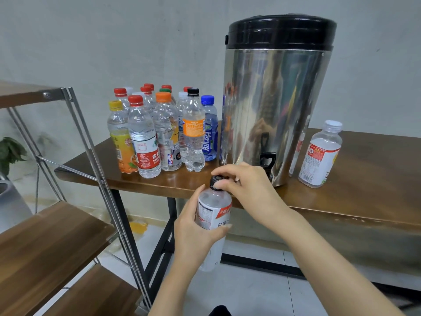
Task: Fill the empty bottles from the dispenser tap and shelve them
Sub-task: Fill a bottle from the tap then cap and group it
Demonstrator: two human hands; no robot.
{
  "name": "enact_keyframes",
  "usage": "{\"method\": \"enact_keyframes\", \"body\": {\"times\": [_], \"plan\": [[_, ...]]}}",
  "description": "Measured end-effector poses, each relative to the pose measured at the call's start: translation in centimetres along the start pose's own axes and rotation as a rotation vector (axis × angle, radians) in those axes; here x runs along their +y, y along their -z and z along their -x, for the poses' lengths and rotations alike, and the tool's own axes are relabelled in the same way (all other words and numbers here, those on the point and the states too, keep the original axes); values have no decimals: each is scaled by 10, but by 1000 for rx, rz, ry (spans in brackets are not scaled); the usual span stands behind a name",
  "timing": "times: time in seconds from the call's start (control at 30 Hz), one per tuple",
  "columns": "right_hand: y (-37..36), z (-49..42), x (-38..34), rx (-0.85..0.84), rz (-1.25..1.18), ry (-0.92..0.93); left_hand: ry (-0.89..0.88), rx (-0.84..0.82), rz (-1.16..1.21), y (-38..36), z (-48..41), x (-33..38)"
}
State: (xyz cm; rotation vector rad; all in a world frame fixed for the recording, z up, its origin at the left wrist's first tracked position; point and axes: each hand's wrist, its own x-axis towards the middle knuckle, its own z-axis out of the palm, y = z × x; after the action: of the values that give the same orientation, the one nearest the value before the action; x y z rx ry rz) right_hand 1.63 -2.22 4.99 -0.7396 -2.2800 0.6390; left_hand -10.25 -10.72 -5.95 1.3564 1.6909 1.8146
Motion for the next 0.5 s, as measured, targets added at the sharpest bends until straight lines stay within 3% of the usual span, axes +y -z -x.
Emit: {"method": "enact_keyframes", "body": {"times": [0.2,0.33,0.5], "plan": [[-22,-18,7,315,-200,94,-49,207,129,22,-48,28],[-51,-34,30,290,-172,87,-158,291,113,40,-101,42],[-85,-54,56,186,53,-16,-184,326,23,42,-157,16]]}}
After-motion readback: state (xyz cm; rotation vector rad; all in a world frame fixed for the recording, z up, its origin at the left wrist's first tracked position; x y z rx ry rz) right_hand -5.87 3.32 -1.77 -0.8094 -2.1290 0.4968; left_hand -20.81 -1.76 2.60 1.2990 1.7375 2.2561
